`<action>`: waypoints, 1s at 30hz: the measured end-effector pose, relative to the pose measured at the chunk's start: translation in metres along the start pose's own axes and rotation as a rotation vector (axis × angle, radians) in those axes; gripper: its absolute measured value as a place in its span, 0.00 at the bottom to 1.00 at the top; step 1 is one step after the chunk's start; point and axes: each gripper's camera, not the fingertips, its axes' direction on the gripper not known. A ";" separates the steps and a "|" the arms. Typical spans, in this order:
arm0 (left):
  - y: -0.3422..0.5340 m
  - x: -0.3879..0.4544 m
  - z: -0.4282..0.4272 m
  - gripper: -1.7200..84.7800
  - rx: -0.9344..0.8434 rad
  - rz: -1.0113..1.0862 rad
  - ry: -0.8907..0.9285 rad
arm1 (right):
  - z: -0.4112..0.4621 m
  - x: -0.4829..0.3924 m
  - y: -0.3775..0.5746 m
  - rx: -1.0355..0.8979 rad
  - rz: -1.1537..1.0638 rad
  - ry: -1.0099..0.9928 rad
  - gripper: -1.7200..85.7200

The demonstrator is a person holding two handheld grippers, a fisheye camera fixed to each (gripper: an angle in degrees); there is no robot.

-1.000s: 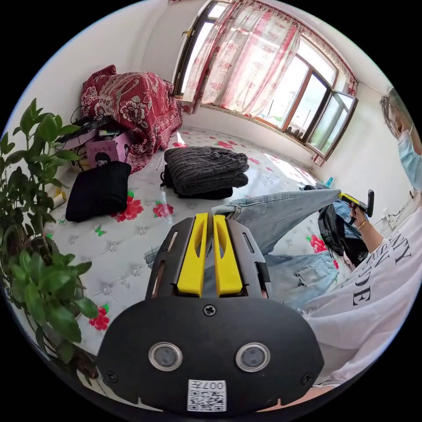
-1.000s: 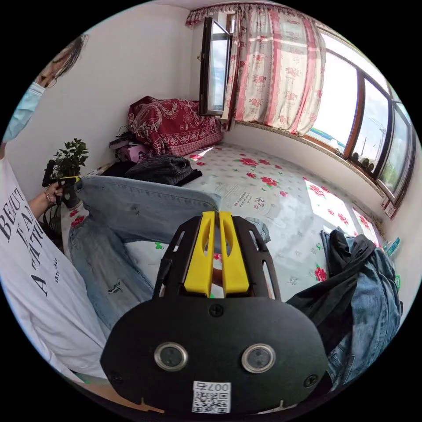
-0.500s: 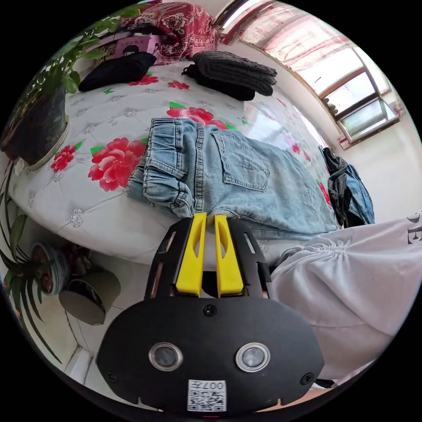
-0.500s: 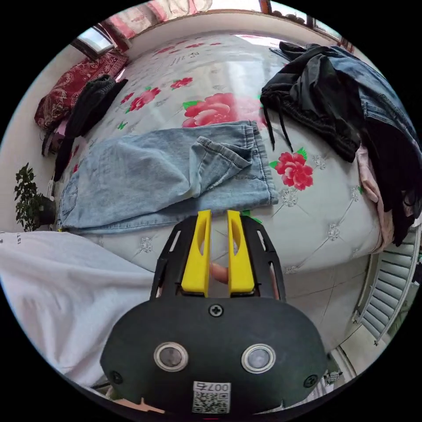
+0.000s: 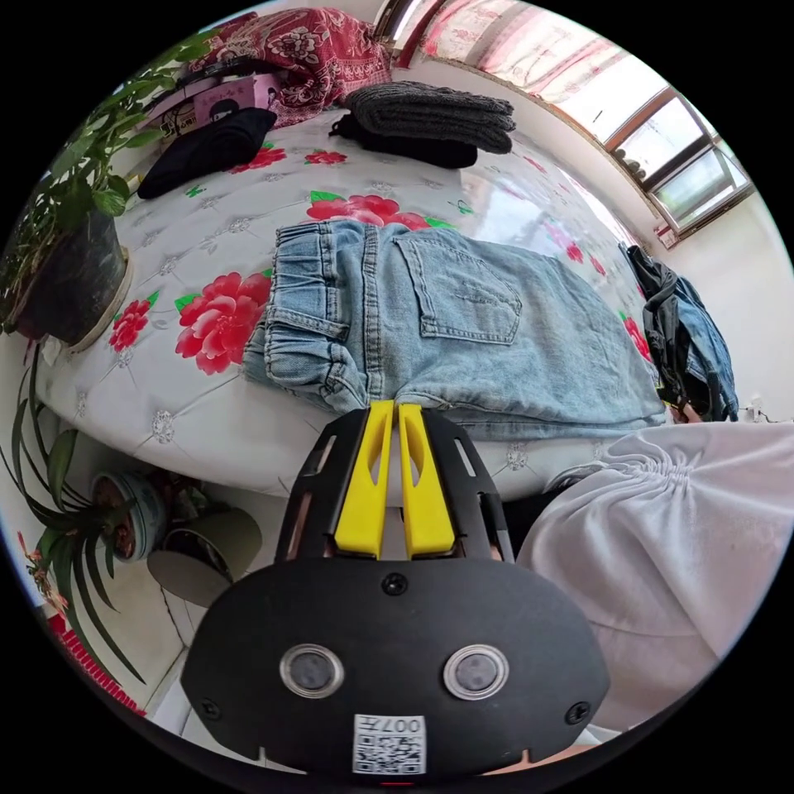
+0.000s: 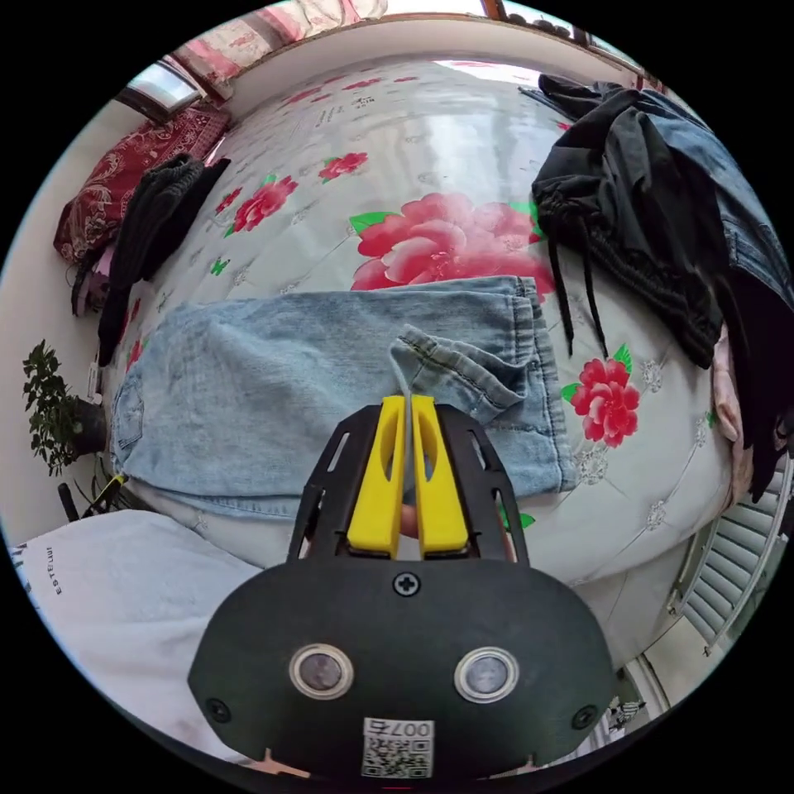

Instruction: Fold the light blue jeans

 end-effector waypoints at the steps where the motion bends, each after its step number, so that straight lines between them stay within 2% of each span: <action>1: 0.000 0.002 -0.001 0.01 -0.002 0.008 -0.011 | -0.036 0.006 0.006 0.140 -0.001 -0.028 0.02; 3: 0.001 0.005 -0.003 0.01 0.003 0.020 -0.021 | -0.088 0.019 0.023 0.328 0.002 -0.088 0.02; 5: 0.001 0.005 -0.002 0.01 -0.001 0.029 -0.032 | -0.114 0.036 0.040 0.400 0.010 -0.138 0.02; 8: 0.000 0.000 0.007 0.01 -0.023 0.024 -0.034 | -0.093 0.074 0.059 0.350 0.131 -0.099 0.03; 10: -0.002 -0.005 0.014 0.01 -0.036 0.001 -0.018 | -0.041 0.117 0.069 0.162 0.360 -0.125 0.04; 12: -0.002 -0.008 0.012 0.01 -0.037 -0.011 -0.006 | -0.016 0.135 0.081 0.082 0.474 -0.183 0.06; 17: 0.015 -0.012 -0.009 0.02 0.031 -0.026 0.016 | -0.016 0.155 0.114 0.250 0.661 -0.350 0.11; 24: 0.051 -0.046 -0.028 0.07 0.146 -0.268 0.120 | 0.004 0.174 0.104 0.424 0.814 -0.503 0.11; 30: 0.075 -0.088 -0.028 0.12 0.295 -0.546 0.279 | 0.014 0.168 0.043 0.353 0.832 -0.488 0.07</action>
